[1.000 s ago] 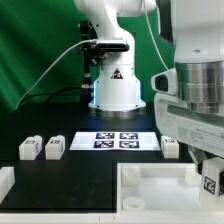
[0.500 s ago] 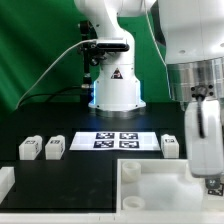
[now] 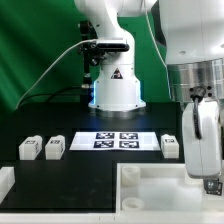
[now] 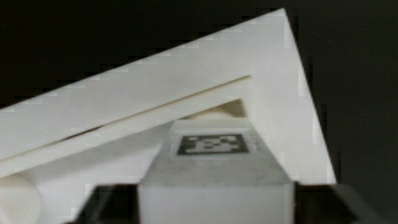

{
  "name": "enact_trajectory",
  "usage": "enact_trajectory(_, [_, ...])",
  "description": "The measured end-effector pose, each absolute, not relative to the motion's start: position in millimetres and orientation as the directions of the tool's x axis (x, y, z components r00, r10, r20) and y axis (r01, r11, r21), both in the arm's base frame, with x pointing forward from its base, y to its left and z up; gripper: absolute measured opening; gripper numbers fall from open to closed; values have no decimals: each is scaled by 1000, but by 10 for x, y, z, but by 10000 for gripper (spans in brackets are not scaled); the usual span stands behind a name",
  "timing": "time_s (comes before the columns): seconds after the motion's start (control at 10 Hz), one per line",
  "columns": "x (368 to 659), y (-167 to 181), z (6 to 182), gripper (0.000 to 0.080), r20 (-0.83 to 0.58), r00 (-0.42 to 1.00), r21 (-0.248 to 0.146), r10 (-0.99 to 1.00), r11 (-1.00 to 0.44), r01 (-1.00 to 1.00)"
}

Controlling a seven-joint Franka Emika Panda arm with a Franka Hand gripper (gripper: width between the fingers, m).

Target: Assemble one leg

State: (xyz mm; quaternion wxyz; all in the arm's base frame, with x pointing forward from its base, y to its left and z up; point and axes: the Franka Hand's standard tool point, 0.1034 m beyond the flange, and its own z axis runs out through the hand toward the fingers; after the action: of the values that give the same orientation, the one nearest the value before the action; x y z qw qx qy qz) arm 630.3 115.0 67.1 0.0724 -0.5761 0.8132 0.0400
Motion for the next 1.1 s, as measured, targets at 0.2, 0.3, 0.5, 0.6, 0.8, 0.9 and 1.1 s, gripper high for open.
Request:
enact_trajectory(0.2, [6313, 1194, 830, 626, -186, -314, -35, -931, 326, -945])
enact_trajectory(0.3, [6292, 1207, 948, 643, -202, -309, -44, -929, 324, -945])
enact_trajectory(0.5, [6288, 1250, 1094, 648, -215, -296, -51, -931, 313, -948])
enact_trajectory(0.6, [6282, 1243, 1061, 648, -212, -295, -49, -932, 312, -949])
enact_trajectory(0.8, [6277, 1246, 1043, 649, -210, -295, -47, -932, 311, -949])
enact_trajectory(0.9, [6276, 1246, 1042, 649, -210, -294, -47, -932, 310, -950])
enact_trajectory(1.1, [6275, 1247, 1039, 649, -210, -293, -47, -933, 309, -950])
